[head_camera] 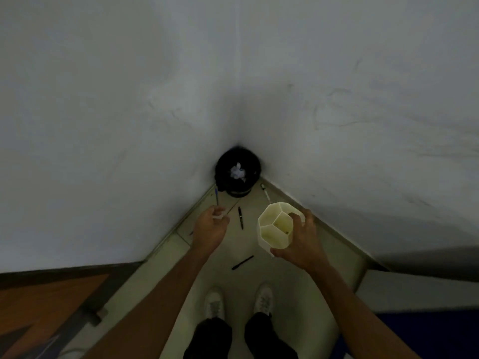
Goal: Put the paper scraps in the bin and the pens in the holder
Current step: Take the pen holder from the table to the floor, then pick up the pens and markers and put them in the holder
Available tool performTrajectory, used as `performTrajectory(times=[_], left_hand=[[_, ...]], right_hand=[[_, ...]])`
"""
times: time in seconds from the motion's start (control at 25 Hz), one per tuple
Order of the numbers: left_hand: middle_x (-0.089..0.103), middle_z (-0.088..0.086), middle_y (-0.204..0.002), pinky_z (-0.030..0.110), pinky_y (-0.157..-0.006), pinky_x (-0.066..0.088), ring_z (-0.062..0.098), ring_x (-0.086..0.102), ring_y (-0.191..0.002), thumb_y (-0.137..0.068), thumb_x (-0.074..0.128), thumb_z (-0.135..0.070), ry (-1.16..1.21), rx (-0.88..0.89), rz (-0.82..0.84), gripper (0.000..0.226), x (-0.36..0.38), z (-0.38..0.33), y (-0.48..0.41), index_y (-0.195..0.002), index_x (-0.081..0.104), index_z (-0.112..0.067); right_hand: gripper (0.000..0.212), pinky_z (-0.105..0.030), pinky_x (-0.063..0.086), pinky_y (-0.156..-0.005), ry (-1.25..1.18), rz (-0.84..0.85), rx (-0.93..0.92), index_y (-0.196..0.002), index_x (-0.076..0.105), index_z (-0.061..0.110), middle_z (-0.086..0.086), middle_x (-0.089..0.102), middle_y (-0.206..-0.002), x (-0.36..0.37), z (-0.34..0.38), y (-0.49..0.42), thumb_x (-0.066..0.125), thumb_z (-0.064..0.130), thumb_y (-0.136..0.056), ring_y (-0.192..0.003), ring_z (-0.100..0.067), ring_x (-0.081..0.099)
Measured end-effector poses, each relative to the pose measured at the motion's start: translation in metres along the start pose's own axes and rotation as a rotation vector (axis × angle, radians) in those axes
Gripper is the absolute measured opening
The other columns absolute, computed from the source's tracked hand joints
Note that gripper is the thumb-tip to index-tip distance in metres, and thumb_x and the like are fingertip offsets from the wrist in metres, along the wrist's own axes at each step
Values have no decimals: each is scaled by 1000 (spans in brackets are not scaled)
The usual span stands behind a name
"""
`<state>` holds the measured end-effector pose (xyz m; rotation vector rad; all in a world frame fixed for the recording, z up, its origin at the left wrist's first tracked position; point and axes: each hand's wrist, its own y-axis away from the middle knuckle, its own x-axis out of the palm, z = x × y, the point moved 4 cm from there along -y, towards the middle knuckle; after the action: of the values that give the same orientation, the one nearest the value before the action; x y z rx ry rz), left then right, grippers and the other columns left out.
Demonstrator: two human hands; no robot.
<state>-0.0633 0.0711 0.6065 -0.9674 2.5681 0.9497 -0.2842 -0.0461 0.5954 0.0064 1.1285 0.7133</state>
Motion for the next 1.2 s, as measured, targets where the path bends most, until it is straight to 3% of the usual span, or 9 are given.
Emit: performTrajectory(times=[0.12,0.24,0.4,0.6,0.88,0.96,1.08,1.2], left_hand=[[66,-2,-107,32,-85,55,4,62,-88,-90,65,-23,13,-55,-73,21,27,59,-47,-111,66,-21],[66,-4,-107,21,-75,50,6,62,-88,-91,64,-22,-9,-107,-76,22,79,141,-112,-113,66,-20],[69,-1,-106,28,-85,52,12,65,-84,-88,66,-22,-87,-164,-56,23,159,272,-197,-111,68,-18],[65,-4,-111,28,-80,53,9,64,-85,-89,66,-24,-178,-81,49,25,212,376,-274,-113,67,-21],[66,-2,-118,37,-89,55,15,65,-96,-89,66,-25,-360,202,142,23,226,398,-369,-112,66,-24],[66,-2,-117,33,-90,54,14,65,-97,-90,65,-26,-416,304,145,26,229,386,-394,-115,66,-20],[64,-8,-117,20,-78,50,11,62,-97,-91,63,-27,-494,435,144,29,231,367,-424,-119,65,-20],[64,-8,-120,28,-84,54,11,63,-99,-91,64,-28,-527,539,127,29,236,360,-435,-119,64,-20]], right_hand=[[114,-49,45,-100,82,112,-26,-142,27,21,-19,16,-154,69,-34,-55,81,62,-51,-133,-38,35],[116,-52,38,-103,158,140,-27,-144,26,22,-14,19,-155,159,-87,-118,81,63,-50,-137,-36,30],[118,-54,39,-103,213,174,-47,-145,29,15,-18,19,-158,292,-174,-198,87,54,-50,-140,-39,28],[117,-57,43,-100,276,140,-136,-144,31,11,-21,21,-157,391,-228,-285,90,47,-49,-139,-41,30],[118,-51,50,-94,321,76,-295,-144,27,20,-14,22,-155,428,-231,-368,86,53,-46,-136,-35,35],[116,-50,51,-94,375,79,-366,-143,29,20,-13,27,-153,429,-230,-377,85,55,-48,-135,-34,37],[114,-52,49,-98,385,65,-405,-144,30,20,-11,31,-149,427,-232,-389,84,58,-51,-135,-32,37],[119,-53,43,-105,422,85,-389,-148,24,24,-10,26,-154,427,-237,-395,82,63,-52,-138,-32,32]])
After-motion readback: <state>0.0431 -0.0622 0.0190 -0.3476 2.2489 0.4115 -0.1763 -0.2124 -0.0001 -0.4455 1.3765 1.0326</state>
